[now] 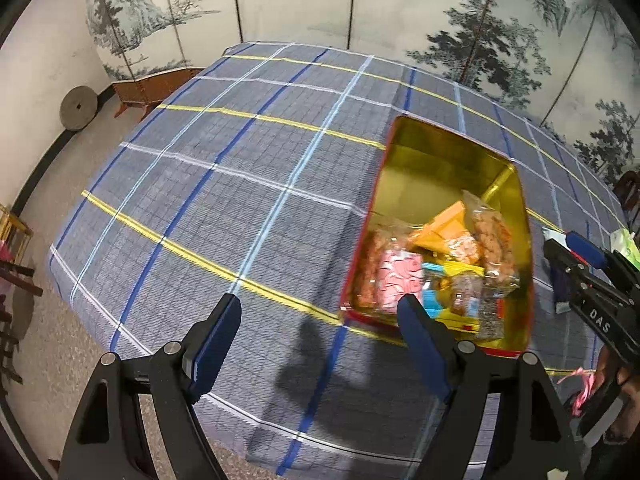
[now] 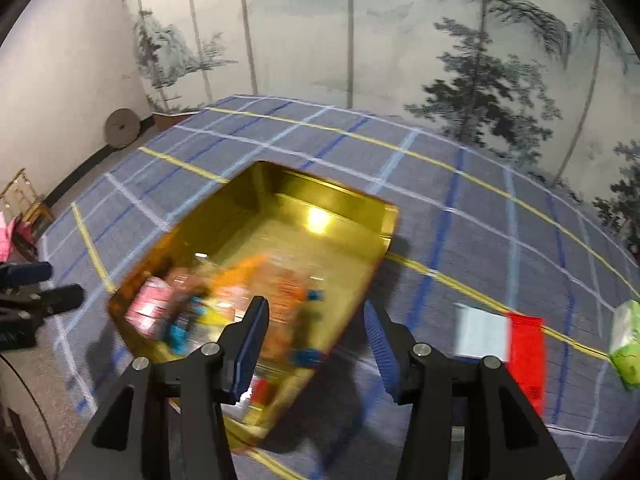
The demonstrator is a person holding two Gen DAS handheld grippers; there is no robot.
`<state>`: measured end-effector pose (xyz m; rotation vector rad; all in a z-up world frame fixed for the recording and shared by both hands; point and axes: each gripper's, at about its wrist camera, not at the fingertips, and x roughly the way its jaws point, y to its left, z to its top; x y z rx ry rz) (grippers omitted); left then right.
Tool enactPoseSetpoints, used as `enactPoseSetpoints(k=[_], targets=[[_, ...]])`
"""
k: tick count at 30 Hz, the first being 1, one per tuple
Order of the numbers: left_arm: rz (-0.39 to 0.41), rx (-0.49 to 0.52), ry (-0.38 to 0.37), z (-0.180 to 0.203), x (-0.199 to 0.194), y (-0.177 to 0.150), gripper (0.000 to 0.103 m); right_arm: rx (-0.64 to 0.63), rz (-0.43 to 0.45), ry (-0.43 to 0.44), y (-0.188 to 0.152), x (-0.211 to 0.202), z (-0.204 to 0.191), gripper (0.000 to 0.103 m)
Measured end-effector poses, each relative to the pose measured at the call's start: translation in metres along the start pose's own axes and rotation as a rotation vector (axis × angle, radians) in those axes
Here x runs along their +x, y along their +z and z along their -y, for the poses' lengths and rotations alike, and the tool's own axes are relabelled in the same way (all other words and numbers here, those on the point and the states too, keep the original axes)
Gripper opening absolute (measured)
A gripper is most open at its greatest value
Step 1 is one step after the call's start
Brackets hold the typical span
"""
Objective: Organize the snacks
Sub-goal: 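Grasp the red packet with the right gripper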
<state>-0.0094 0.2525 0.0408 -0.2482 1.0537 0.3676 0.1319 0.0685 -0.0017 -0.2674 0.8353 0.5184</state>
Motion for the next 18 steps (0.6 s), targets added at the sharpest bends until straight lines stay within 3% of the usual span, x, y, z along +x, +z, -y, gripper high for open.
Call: enactPoseSetpoints(k=[10,14,18], targets=[[-0.002,0.062,-0.011,0.033,-0.003,0.002,0.077,0.143,-0.070,-0.197,-0.035,0.005,0.118,0.051],[-0.010,0.084,-0.010,0.048,-0.002,0.002,0.078,0.181,-0.095,-0.222,-0.048,0.012,0.151,0.051],[-0.013,0.111,-0.016,0.063,-0.003,0.001,0.078,0.179,-0.116,-0.229,-0.055,0.021,0.160,0.056]])
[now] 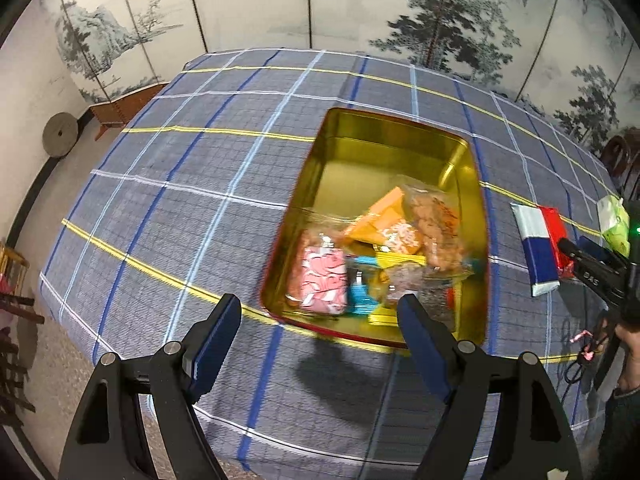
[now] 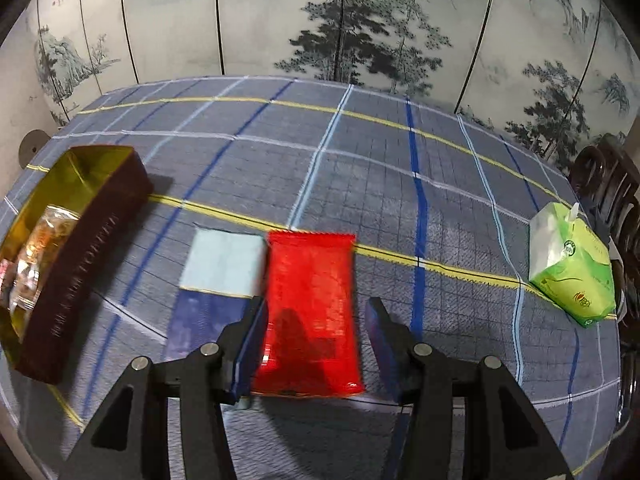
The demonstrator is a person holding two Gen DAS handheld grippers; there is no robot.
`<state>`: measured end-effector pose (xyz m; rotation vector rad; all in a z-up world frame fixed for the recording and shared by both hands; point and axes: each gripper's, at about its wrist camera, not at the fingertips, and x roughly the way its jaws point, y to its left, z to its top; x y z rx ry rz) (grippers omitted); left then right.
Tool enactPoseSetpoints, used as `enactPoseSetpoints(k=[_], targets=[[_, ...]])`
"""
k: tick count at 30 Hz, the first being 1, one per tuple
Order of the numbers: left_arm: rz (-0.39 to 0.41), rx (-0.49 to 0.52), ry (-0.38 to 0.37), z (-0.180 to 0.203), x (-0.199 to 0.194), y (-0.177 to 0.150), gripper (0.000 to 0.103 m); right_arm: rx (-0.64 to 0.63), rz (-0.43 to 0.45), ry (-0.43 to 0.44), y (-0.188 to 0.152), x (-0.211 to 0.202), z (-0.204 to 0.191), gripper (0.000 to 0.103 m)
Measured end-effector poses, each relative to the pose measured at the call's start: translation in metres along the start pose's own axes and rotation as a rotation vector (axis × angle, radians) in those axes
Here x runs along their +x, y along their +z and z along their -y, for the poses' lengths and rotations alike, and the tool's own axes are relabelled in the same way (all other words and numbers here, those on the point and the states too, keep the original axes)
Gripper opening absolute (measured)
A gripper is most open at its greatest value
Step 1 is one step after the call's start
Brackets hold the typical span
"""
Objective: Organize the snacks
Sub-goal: 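Grasp the red packet with the right gripper, then grasp the blue-and-white packet with the left gripper while the right gripper holds the red packet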
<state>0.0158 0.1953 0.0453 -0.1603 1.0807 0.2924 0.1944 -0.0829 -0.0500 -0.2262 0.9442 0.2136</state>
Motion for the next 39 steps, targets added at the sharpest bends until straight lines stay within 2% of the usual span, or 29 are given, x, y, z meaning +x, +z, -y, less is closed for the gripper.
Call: enactPoseSetpoints(k=[11,21,27,31,39], targets=[[0.000,0.067,-0.006,0.040,-0.003,0.005,0.078,0.026,-0.026,0.036,-0.002,0.026,0.001,0.060],[-0.006,0.122,-0.017,0.075,0.000,0.010,0.078,-0.002,0.029,0.072,-0.009,0.024,0.003,0.060],[-0.023,0.171,-0.032,0.103,0.009,0.011,0.078,-0.020,0.061,0.085,-0.016,0.019,0.005,0.050],[-0.034,0.196,-0.045,0.121,0.014,0.012,0.078,-0.016,0.070,0.080,-0.019,0.016,0.012,0.047],[-0.039,0.260,-0.071,0.160,0.020,0.014,0.078,0.038,0.070,0.034,-0.029,0.013,0.052,0.047]])
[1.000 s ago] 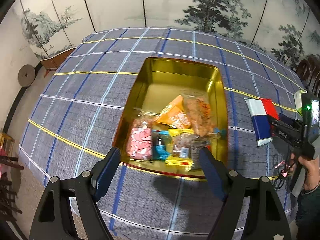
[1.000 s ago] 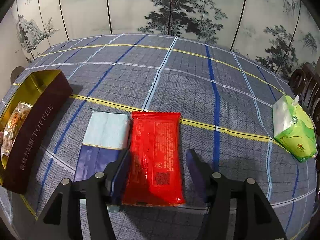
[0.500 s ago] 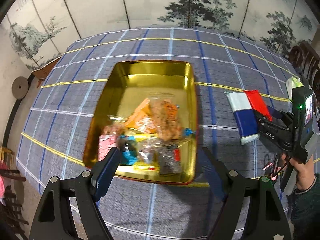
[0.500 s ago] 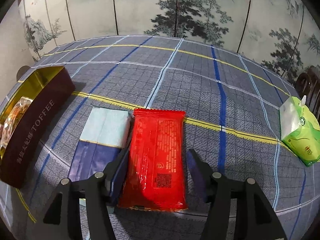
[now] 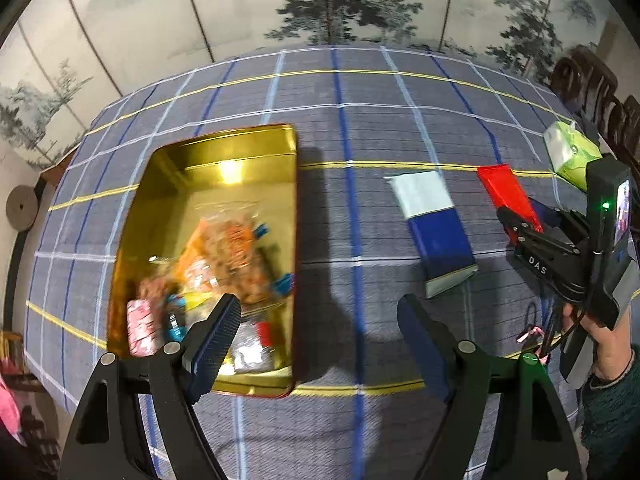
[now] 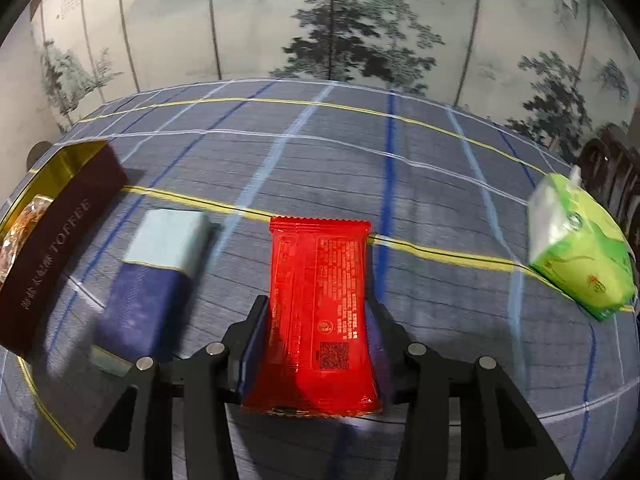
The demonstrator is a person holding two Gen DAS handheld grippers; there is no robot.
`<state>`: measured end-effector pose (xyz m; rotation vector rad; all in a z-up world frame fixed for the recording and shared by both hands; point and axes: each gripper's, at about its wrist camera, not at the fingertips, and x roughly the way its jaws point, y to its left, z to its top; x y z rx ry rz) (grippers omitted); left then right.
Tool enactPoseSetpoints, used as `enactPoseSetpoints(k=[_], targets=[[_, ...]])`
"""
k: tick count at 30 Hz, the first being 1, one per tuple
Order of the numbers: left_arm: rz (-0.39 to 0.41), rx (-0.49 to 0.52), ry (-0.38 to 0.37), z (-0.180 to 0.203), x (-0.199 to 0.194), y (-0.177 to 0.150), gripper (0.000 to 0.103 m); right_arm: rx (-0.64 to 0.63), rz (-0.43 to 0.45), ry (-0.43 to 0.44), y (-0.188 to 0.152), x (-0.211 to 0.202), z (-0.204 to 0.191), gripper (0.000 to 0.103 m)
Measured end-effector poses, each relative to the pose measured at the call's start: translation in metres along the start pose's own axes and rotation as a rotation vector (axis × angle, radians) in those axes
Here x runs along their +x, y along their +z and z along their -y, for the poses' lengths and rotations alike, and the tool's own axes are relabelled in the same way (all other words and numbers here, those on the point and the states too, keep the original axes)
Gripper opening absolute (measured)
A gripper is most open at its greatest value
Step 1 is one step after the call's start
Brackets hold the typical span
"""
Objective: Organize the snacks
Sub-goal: 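Grasp the blue-and-white packet with the left gripper while the right gripper holds the red packet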
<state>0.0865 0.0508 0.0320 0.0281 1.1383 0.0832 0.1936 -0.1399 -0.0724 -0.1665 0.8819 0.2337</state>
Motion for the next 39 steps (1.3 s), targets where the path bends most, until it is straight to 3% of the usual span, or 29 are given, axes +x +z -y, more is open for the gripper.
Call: enactPoseSetpoints(k=[14,28,39], targets=[[-0.038,0.040,-0.049,0.045,0.026,0.017,0.078,0.026,0.004,-0.001,-0.017,-0.010,0.050,0.044],[-0.065,0.018,-0.093,0.069,0.058,0.034,0.078,0.031,0.015,0.023,-0.025,-0.014,0.056,0.044],[-0.084,-0.039,-0.128,0.078,0.076,0.044,0.078,0.091,0.018,-0.039,-0.037,-0.022,0.081,0.044]])
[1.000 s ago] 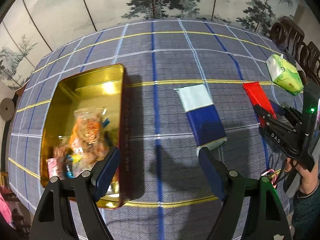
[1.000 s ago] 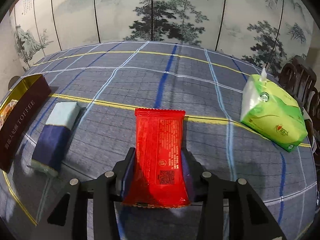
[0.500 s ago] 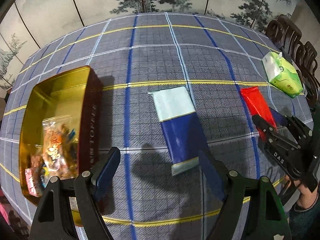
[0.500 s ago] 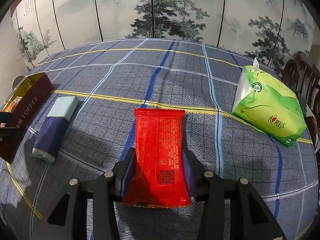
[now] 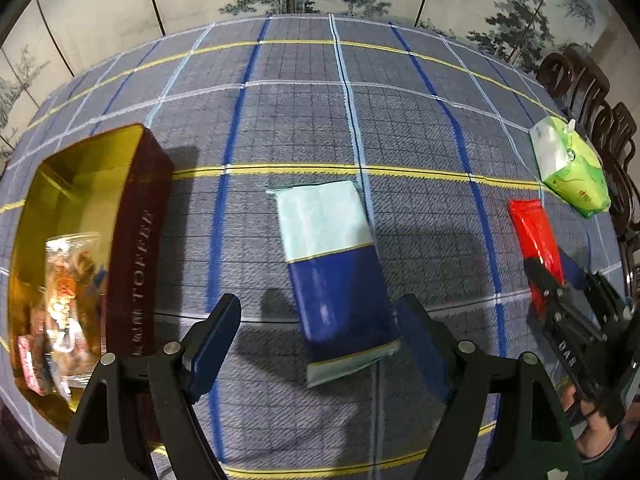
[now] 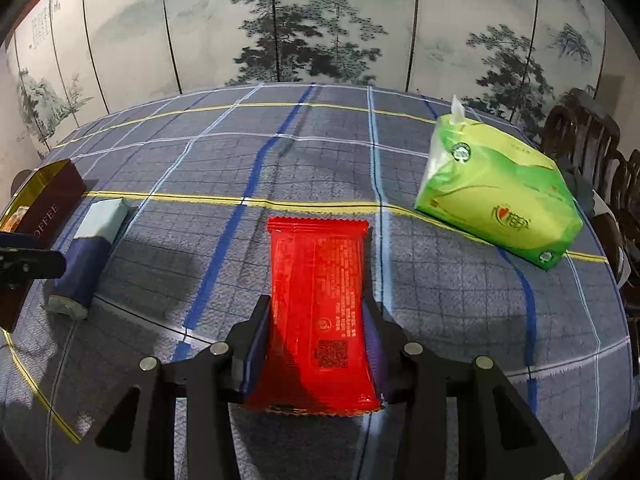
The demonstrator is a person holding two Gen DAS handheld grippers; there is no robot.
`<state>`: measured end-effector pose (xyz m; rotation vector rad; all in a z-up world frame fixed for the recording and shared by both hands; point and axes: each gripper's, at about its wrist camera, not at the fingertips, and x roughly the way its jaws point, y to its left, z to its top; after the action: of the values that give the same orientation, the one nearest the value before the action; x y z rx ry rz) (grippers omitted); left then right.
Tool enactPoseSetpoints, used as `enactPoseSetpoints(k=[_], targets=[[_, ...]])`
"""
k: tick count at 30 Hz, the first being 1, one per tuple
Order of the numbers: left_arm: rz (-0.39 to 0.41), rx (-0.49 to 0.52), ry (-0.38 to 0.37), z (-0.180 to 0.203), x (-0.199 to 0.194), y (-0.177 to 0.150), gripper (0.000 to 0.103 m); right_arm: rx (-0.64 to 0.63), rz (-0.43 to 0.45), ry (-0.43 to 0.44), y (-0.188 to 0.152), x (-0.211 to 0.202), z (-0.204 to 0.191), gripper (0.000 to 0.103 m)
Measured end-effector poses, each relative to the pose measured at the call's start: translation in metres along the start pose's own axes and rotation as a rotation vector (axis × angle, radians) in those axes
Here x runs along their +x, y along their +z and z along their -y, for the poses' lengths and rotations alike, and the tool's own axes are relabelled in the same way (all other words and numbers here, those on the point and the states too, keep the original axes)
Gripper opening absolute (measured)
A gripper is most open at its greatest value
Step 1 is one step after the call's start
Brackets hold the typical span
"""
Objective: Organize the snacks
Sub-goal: 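Grasp the blue-and-white packet with the left gripper while the right gripper holds the red packet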
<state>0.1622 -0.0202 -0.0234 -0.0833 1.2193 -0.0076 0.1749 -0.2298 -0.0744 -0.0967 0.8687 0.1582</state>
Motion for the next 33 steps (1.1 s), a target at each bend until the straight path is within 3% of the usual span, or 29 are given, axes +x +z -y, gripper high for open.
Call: enactPoseSetpoints(k=[14,21,28,33], targets=[[-0.015,-0.043,0.021,0.006,0.029,0.010,0.076,-0.006,-0.002,-0.007,0.000,0.001,-0.003,0.044],[-0.009,-0.007,0.050,0.007,0.029,0.009,0.068,-0.006,-0.002,-0.005,0.000,0.000,-0.002,0.045],[0.004,0.019,0.062,0.004,0.026,0.007,0.047,-0.007,-0.002,-0.004,0.000,0.000,-0.003,0.046],[0.005,0.033,0.057,0.001,0.022,-0.001,0.045,-0.007,-0.002,-0.005,0.000,0.000,-0.003,0.046]])
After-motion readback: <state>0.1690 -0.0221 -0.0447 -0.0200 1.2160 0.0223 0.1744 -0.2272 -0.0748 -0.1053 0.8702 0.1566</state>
